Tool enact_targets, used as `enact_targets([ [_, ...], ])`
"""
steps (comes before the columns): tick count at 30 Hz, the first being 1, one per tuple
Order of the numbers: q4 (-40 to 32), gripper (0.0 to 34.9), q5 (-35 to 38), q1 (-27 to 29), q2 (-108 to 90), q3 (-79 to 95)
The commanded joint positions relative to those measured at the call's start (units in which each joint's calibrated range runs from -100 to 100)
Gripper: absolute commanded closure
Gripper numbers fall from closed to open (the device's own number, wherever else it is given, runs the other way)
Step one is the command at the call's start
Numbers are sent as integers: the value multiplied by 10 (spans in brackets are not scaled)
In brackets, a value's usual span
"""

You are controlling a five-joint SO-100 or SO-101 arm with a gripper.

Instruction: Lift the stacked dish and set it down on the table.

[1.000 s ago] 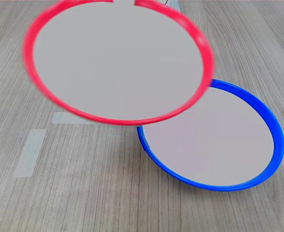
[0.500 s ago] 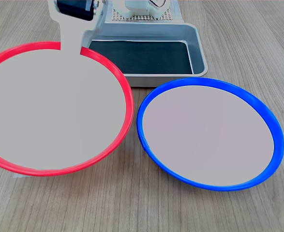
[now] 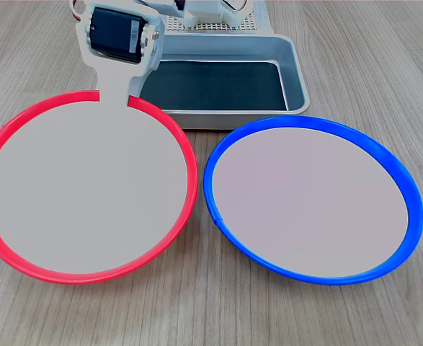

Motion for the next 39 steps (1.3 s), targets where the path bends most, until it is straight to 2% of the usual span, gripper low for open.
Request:
enact_targets([
  [1,11,349,-6,-9,1,-46],
  [13,2,348,3,-19,23,-44],
  [14,-1,303,14,-18,23,-42],
  [15,-1,281,16,-18,23,-41],
  [20,-1,232,34,-9,12,-32],
  [26,26,256,57,-3,-48,3],
  [31,80,259,71,-3,-132,45],
  [39,252,255,87,-24,-319,97],
])
